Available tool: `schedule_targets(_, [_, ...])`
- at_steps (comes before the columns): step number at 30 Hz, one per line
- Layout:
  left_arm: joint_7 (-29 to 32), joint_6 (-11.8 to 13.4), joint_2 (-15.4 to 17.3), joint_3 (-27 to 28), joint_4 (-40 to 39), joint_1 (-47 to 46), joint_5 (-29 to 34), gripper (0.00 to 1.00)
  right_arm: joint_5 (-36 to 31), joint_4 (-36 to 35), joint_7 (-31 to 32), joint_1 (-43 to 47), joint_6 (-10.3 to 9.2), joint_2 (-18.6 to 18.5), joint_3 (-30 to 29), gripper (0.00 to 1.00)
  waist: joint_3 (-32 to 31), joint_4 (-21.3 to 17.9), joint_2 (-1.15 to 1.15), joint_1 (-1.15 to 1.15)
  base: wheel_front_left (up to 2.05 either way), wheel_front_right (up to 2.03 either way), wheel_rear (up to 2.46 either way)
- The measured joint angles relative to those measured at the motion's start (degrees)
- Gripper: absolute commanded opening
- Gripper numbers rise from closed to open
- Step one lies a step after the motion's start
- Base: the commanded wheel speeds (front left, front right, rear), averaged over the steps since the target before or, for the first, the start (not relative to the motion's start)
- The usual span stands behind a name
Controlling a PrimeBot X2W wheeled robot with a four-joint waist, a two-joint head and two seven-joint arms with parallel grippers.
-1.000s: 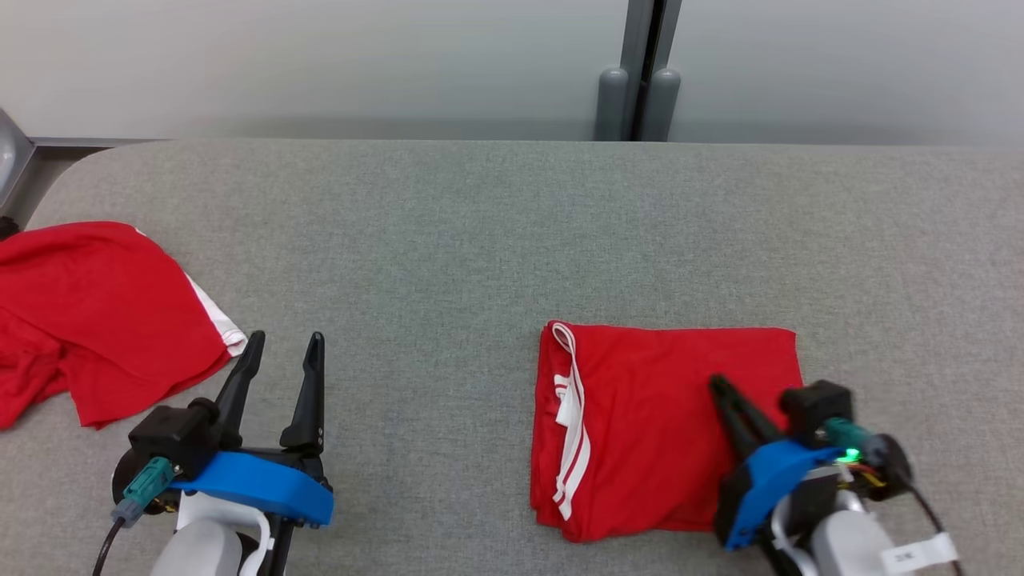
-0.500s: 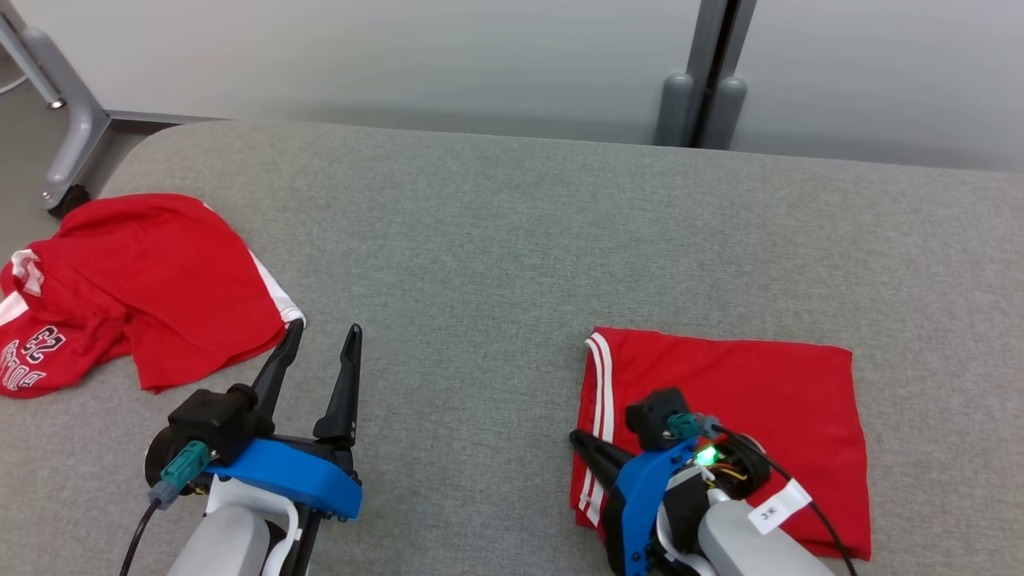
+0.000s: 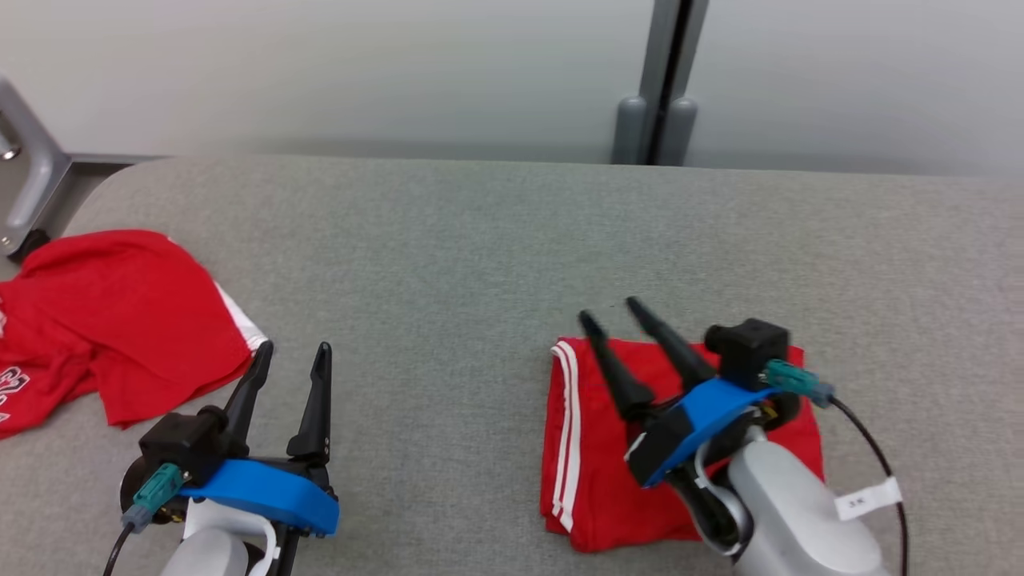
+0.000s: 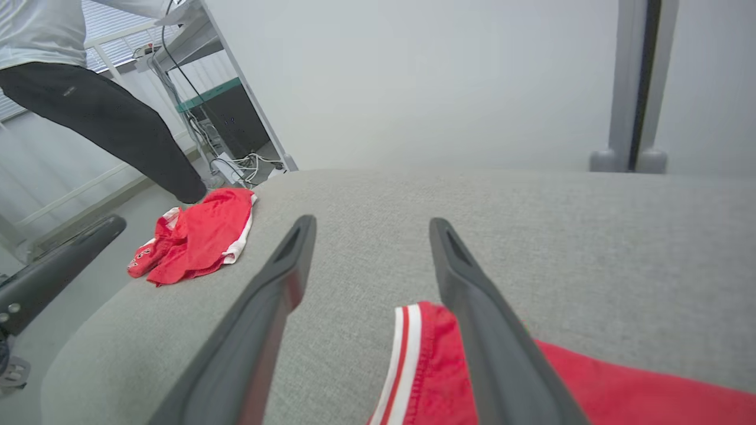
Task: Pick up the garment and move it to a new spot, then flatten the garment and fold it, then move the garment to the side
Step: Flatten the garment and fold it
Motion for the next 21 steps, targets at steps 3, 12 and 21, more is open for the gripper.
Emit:
schedule_targets(3, [0.0, 0.6, 0.0, 1.0, -0.4, 1.2, -0.2, 1.0, -7.0, -2.1, -1.2, 2.2, 0.0, -0.3, -7.5, 1.0, -1.0, -1.5, 0.0, 0.0, 0.0, 0.0, 0.0])
schedule_targets(12, [0.0, 1.4, 0.0, 3.8, -2.3, 4.5, 0.3, 1.0, -20.2, -16.1, 3.2, 15.3, 0.0, -1.2, -27.1, 1.0, -3.0, -5.3, 0.0, 0.0, 0.0, 0.0, 0.0])
schedule_targets(21, [0.0, 2.0, -0.2, 5.6, -2.2, 7.7, 1.4, 1.0, -22.2, -23.4, 6.4, 23.9, 0.0, -0.7, -29.9, 1.0, -5.7, -7.2, 0.0, 0.0, 0.0, 0.0, 0.0])
